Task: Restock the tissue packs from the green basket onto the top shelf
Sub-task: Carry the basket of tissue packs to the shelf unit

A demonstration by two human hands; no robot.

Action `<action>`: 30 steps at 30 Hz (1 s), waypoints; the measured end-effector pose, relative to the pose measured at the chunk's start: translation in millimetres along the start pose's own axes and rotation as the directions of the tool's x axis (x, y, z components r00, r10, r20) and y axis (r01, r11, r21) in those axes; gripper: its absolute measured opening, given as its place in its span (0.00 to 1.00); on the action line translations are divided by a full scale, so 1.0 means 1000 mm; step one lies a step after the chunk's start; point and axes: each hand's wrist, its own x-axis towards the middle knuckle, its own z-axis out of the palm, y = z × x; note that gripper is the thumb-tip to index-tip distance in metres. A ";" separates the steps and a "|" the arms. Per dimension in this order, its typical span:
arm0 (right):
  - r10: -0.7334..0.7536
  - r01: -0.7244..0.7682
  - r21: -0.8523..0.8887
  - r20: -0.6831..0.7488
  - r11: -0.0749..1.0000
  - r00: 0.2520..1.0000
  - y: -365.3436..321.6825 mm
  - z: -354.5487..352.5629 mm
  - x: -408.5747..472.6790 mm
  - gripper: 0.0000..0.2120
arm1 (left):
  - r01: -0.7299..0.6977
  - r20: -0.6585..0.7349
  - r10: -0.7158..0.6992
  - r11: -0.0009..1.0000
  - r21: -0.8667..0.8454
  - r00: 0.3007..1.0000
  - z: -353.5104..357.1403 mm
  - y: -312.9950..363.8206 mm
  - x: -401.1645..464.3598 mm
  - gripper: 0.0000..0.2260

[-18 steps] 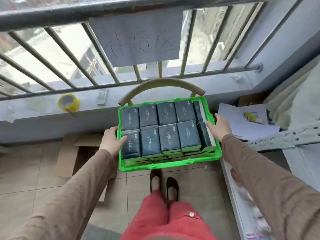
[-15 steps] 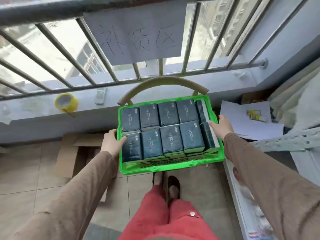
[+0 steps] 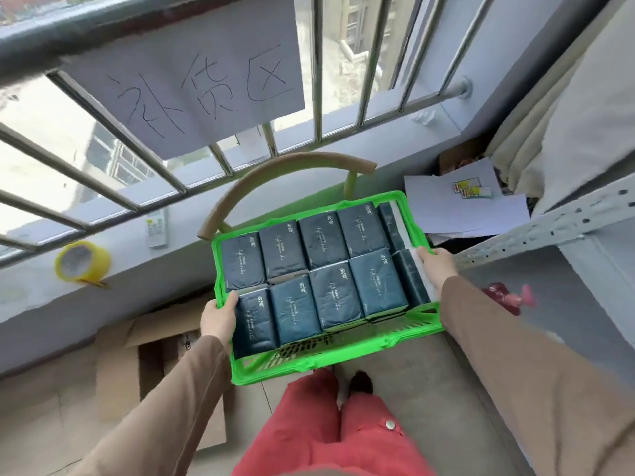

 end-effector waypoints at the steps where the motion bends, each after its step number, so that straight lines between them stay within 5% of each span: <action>1: 0.020 -0.019 0.033 -0.029 0.999 0.999 0.014 -0.007 -0.006 0.15 | -0.017 0.013 0.017 1.000 0.009 1.000 0.002 0.002 -0.004 0.26; 8: 0.261 -0.186 0.349 -0.182 0.919 0.948 0.153 -0.070 -0.082 0.13 | -0.214 0.181 0.180 0.958 0.193 0.967 0.049 0.020 -0.046 0.27; 16: 0.499 -0.123 0.723 -0.333 0.680 0.800 0.356 -0.140 -0.252 0.18 | -0.512 0.522 0.319 0.812 0.279 0.791 0.125 -0.024 -0.198 0.11; 20: 0.643 0.011 0.862 -0.387 0.507 0.661 0.464 -0.180 -0.357 0.16 | -0.629 0.688 0.299 0.721 0.291 0.661 0.161 -0.086 -0.302 0.11; 30: 0.902 0.054 0.945 -0.323 0.321 0.287 0.716 -0.250 -0.552 0.10 | -0.734 0.922 0.044 0.620 0.277 0.386 0.271 -0.276 -0.535 0.14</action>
